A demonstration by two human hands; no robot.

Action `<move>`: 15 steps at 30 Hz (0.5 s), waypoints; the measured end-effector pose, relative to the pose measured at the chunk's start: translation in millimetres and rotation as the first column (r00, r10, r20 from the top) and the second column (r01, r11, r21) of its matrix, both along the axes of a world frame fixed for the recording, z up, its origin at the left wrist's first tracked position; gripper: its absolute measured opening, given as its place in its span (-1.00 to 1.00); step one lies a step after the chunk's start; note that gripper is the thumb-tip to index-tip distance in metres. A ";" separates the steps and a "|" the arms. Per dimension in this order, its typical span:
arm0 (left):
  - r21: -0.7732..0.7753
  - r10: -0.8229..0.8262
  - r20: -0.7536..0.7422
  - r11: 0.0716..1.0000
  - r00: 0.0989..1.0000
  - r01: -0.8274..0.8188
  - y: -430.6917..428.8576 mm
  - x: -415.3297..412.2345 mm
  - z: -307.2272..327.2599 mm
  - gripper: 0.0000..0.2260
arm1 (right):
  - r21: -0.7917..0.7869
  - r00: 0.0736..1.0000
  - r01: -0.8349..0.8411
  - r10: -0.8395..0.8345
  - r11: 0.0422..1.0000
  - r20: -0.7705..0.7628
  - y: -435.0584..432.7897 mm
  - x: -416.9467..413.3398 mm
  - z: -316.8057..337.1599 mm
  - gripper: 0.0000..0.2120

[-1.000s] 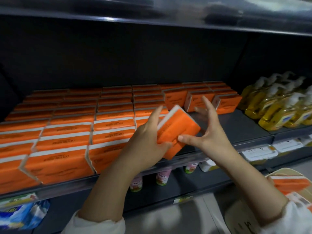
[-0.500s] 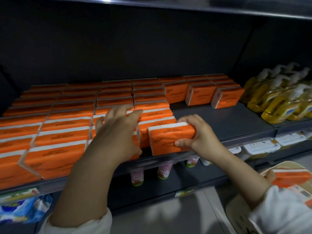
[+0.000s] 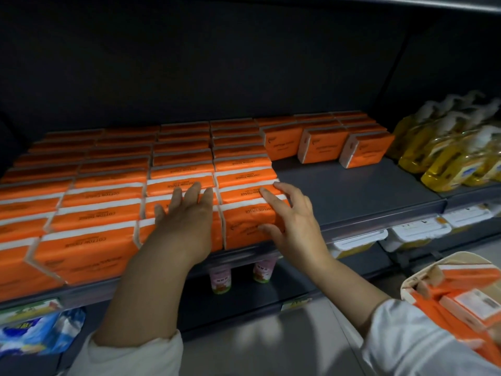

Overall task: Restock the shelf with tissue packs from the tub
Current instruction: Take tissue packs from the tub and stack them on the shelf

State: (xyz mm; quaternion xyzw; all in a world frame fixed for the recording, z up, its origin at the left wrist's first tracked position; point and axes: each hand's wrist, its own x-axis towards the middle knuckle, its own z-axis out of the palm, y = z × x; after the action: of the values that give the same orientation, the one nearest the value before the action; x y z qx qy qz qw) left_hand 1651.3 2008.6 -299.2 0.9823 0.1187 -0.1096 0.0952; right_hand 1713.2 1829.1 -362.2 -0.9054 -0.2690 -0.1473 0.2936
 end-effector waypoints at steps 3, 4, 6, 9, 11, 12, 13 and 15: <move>-0.012 -0.035 0.054 0.999 0.998 0.036 -7.2 -1.3 10.7 -0.11 | -0.044 0.998 -0.039 0.037 0.998 -0.051 -6.7 -2.6 10.7 -0.28; -0.016 -0.052 0.133 0.998 0.990 0.055 -13.9 -1.1 14.9 -0.11 | -0.033 0.997 -0.045 0.043 0.998 -0.065 -11.6 -4.1 13.9 -0.26; -0.037 -0.110 0.396 0.990 0.912 0.135 -35.2 2.6 19.5 -0.23 | 0.016 0.997 -0.015 0.016 1.000 -0.072 -26.8 -8.1 18.8 -0.30; -0.085 -0.204 0.638 0.940 0.743 0.331 -85.6 13.8 14.7 -0.52 | 0.067 0.992 0.099 -0.093 0.993 -0.084 -66.5 -14.9 15.4 -0.42; -0.079 -0.306 0.634 0.888 0.711 0.453 -125.1 18.1 3.2 -0.64 | 0.081 0.975 0.191 -0.179 0.978 -0.132 -102.8 -19.3 5.8 -0.50; -0.073 -0.375 0.603 0.853 0.704 0.517 -144.7 18.2 -4.0 -0.67 | 0.084 0.961 0.239 -0.223 0.967 -0.163 -122.6 -22.6 -0.2 -0.54; -0.078 -0.443 0.562 0.813 0.699 0.577 -163.4 17.0 -11.5 -0.70 | 0.076 0.944 0.286 -0.267 0.955 -0.195 -143.0 -26.7 -7.1 -0.57; -0.084 -0.575 0.455 0.732 0.680 0.676 -195.5 14.2 -27.8 -0.73 | 0.007 0.892 0.385 -0.370 0.923 -0.261 -183.1 -34.8 -22.6 -0.59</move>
State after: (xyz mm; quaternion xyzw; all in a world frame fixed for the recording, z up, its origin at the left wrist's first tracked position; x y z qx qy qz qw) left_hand 1665.6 1813.0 -327.0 0.9435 -0.2634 0.0530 0.1941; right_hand 1678.4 1646.0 -384.8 -0.9428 -0.0437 -0.0919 0.3175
